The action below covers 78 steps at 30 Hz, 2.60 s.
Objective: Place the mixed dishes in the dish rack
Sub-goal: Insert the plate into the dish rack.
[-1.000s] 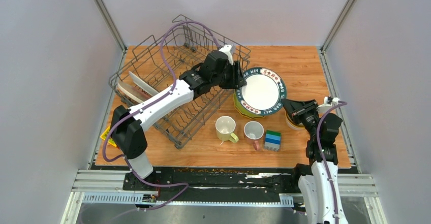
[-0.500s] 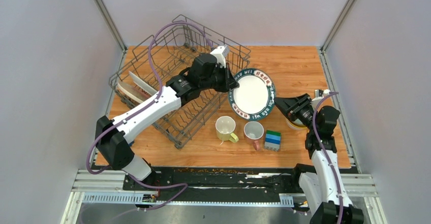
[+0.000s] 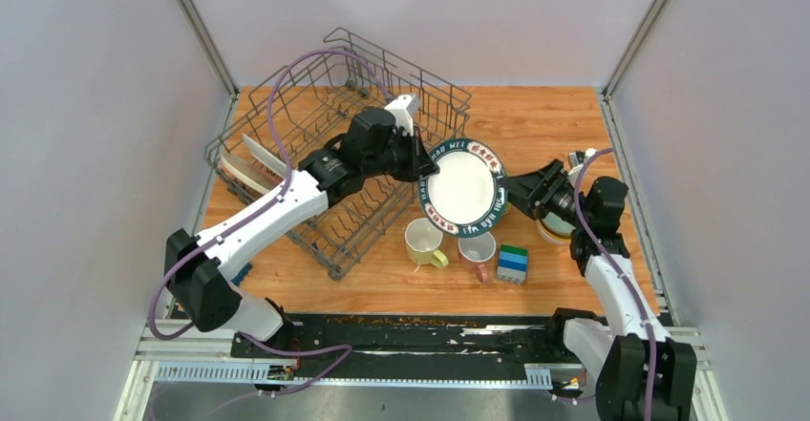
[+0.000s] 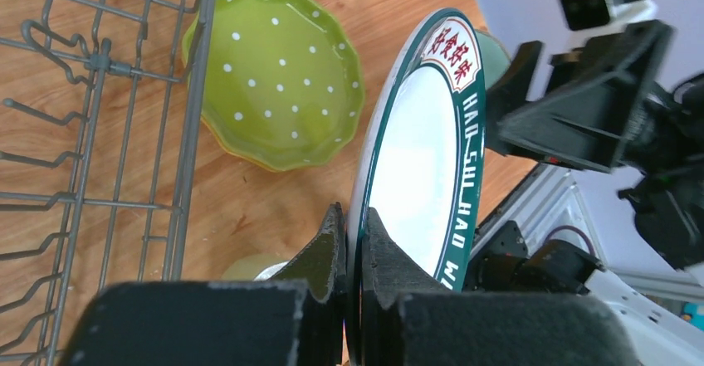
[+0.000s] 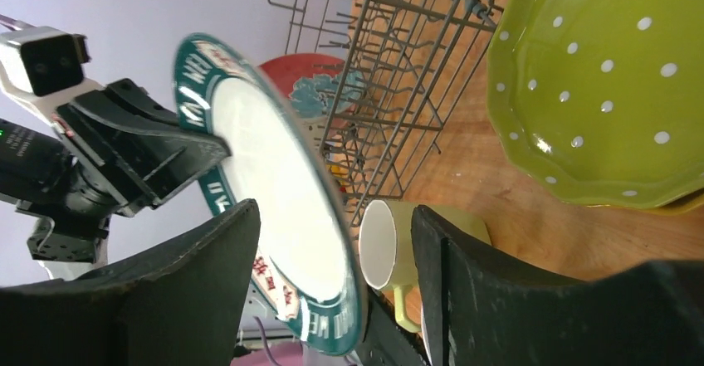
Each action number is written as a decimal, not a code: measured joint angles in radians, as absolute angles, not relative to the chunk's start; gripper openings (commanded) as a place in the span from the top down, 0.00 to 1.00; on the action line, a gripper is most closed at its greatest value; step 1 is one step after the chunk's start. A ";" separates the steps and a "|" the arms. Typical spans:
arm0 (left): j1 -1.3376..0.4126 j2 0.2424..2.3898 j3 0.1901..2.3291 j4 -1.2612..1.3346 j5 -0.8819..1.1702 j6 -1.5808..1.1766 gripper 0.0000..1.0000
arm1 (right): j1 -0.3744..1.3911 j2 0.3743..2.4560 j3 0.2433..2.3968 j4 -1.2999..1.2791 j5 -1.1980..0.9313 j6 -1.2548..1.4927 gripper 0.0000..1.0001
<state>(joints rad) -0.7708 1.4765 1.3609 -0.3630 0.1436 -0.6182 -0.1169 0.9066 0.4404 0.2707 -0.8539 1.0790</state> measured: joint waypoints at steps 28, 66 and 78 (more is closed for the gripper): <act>-0.672 1.254 1.284 -0.512 0.092 -0.476 0.00 | 0.142 1.265 0.547 0.567 -0.991 1.143 1.00; -0.673 1.010 1.053 -0.358 0.067 -0.682 0.11 | 0.230 1.183 0.546 0.550 -0.813 1.179 1.00; -0.674 1.046 1.050 -0.391 0.044 -0.881 0.40 | 0.263 1.160 0.545 0.550 -0.801 1.134 1.00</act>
<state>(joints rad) -0.6739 1.0458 1.0500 -0.3912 0.0444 -0.8810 0.2634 1.1603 0.5446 0.5503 -0.8005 1.1339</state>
